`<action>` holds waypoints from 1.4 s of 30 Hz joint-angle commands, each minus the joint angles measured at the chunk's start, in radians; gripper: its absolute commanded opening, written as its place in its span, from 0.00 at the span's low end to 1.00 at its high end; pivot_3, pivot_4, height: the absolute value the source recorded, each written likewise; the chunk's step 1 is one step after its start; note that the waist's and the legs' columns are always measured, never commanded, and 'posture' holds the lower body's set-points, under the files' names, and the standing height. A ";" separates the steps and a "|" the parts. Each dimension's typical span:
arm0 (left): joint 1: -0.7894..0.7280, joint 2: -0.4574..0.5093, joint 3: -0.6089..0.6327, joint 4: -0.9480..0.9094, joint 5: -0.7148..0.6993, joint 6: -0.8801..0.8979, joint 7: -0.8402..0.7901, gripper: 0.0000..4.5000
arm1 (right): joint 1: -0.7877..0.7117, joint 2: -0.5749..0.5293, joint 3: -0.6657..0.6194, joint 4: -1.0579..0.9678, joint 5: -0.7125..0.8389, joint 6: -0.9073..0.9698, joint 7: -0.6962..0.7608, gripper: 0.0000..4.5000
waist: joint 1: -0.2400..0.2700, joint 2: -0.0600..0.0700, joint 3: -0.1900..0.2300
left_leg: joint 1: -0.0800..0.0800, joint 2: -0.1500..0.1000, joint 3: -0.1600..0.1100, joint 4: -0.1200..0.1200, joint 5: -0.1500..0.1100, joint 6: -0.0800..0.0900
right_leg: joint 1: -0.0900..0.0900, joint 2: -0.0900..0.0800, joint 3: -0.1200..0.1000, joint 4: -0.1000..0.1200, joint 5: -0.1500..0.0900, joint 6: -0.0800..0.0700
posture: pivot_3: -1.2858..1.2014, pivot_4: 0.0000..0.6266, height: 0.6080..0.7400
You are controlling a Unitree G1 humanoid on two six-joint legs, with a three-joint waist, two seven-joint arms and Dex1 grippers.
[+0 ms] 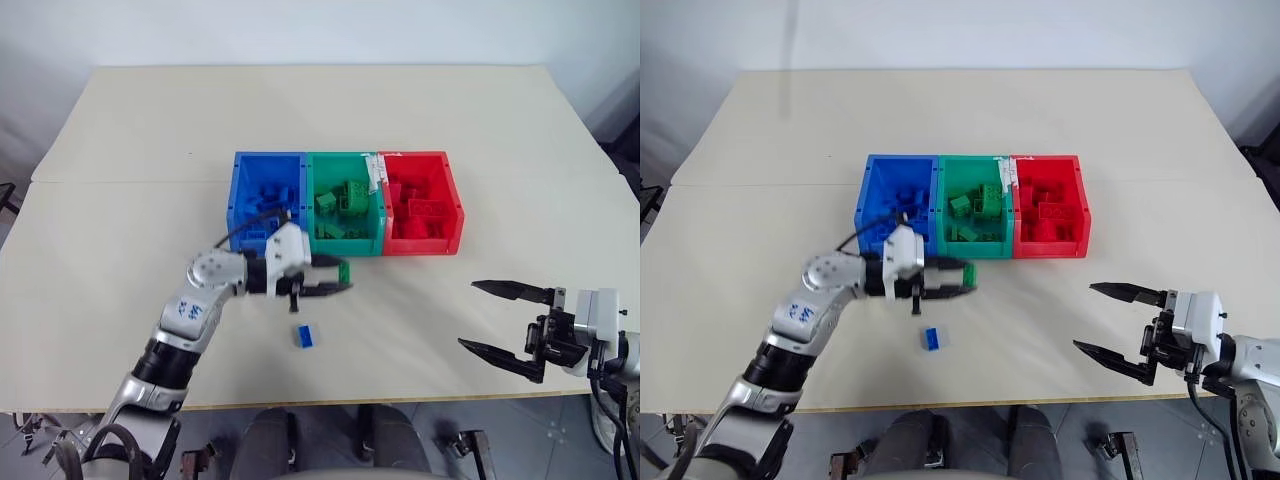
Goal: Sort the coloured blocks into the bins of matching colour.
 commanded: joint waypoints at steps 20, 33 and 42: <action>-0.186 -0.021 0.091 0.300 0.069 -0.184 0.065 0.99 | -0.084 0.086 0.009 0.011 0.029 -0.039 -0.155 1.00 | -0.010 0.000 0.000 | 0.000 0.000 0.001 0.001 0.000 0.002 | 0.002 0.001 0.000 -0.001 0.003 0.001 | 0.52 0.24 1.00; 0.398 0.283 0.458 -0.090 -0.121 -0.132 0.010 0.99 | -0.306 0.090 0.147 0.102 0.035 0.004 -0.028 1.00 | -0.028 0.000 0.000 | 0.000 0.003 -0.004 0.000 0.000 0.002 | -0.001 -0.001 0.001 0.000 0.003 0.000 | 0.52 0.24 1.00; 0.759 0.357 0.652 0.012 -0.097 -0.220 -0.028 0.99 | -0.392 0.039 0.222 0.220 0.008 0.007 0.167 1.00 | -0.029 0.000 0.001 | 0.000 0.005 -0.003 0.000 -0.001 0.001 | -0.002 -0.003 0.001 -0.001 0.003 -0.001 | 0.52 0.24 1.00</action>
